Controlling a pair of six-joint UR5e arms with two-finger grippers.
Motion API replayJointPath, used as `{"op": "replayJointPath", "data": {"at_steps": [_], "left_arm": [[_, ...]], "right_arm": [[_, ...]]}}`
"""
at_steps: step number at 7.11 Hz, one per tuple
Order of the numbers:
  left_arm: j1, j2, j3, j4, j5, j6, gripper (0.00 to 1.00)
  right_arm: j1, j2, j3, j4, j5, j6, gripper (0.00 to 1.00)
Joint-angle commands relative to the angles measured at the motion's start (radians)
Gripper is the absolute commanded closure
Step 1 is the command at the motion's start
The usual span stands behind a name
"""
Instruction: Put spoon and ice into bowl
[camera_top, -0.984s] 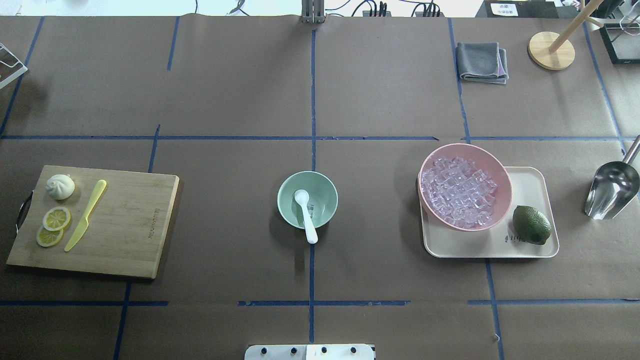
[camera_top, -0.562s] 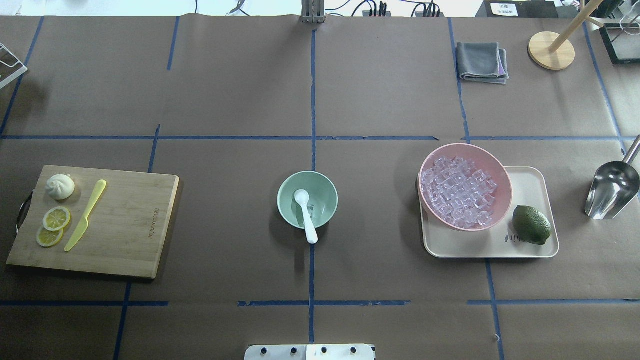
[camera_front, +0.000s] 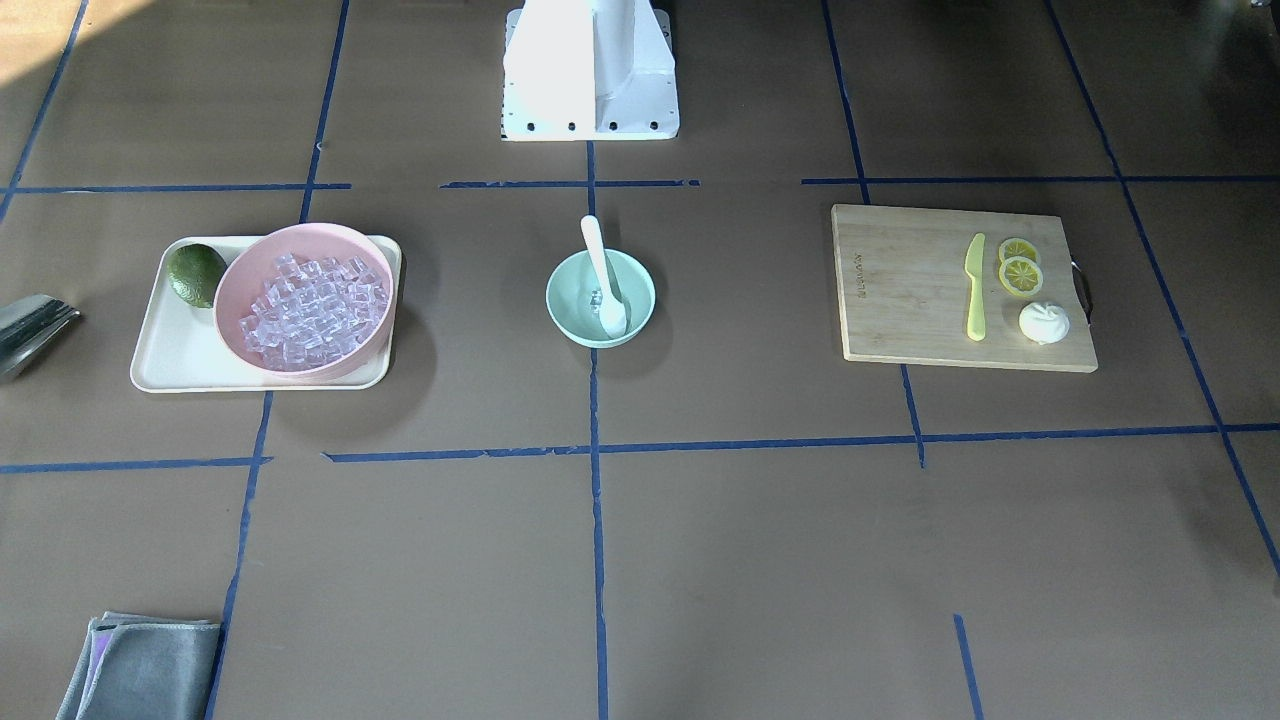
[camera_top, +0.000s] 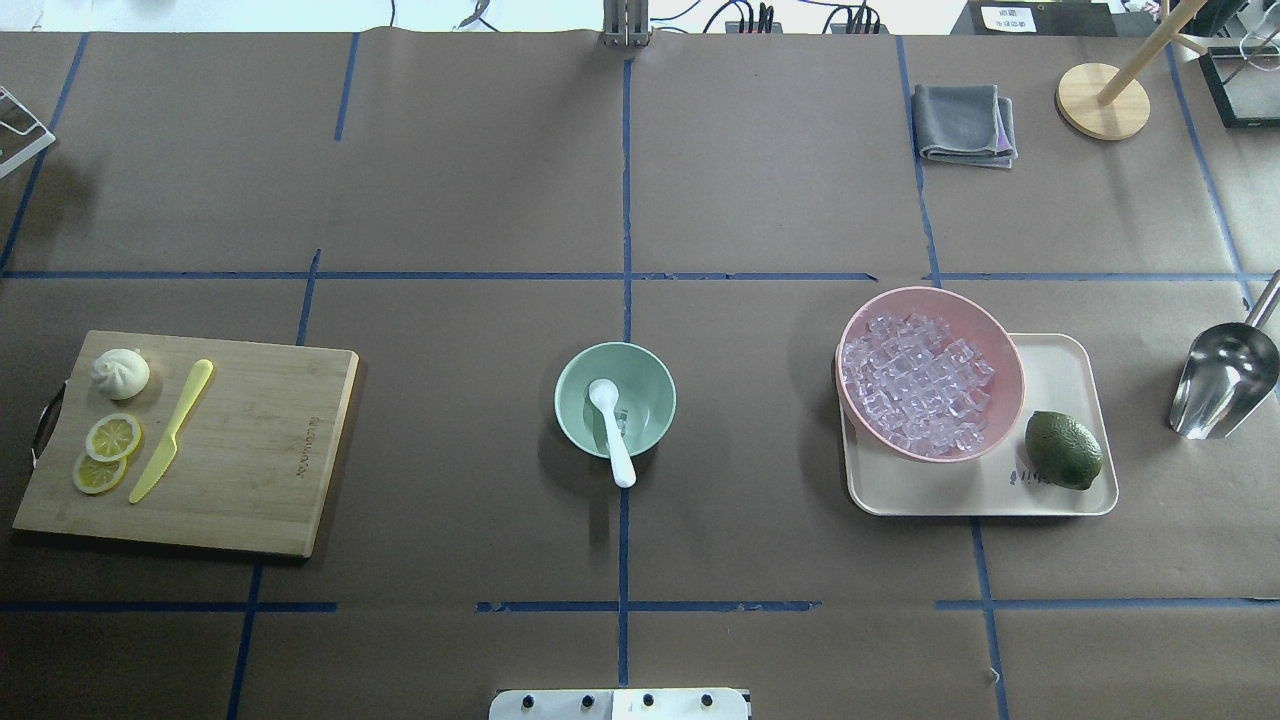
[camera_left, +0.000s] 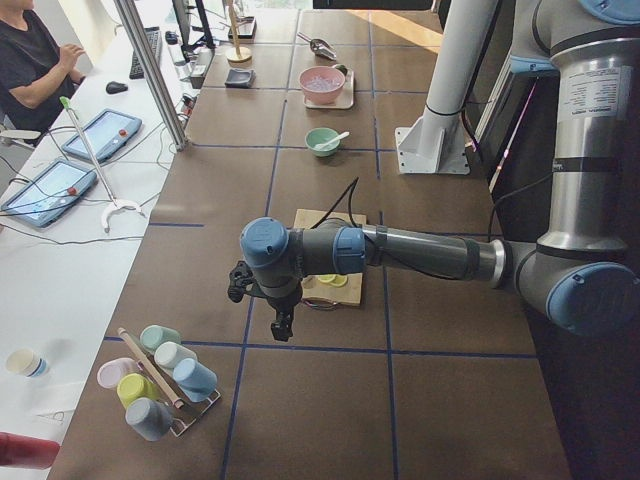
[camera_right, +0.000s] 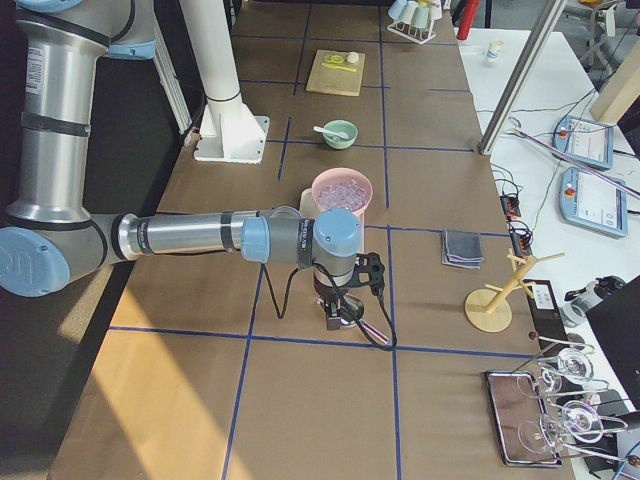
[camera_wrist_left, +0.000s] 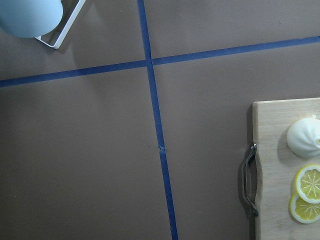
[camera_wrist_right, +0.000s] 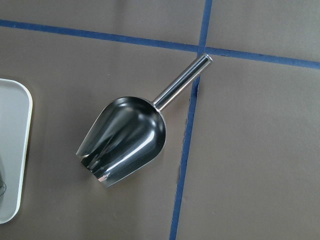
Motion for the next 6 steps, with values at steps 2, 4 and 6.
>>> {"op": "replayJointPath", "data": {"at_steps": [2, 4, 6], "left_arm": [[-0.001, 0.05, -0.019, -0.019, -0.002, 0.002, 0.0], [-0.003, 0.045, -0.021, -0.019, 0.002, 0.002, 0.0], [-0.003, 0.039, -0.034, -0.016, 0.005, 0.002, 0.0]], "right_arm": [[-0.002, 0.001, 0.002, 0.003, -0.001, -0.002, 0.0], [-0.002, 0.002, 0.001, 0.002, -0.001, -0.004, 0.0], [-0.002, 0.012, -0.01, 0.002, -0.004, 0.001, 0.0]]}}
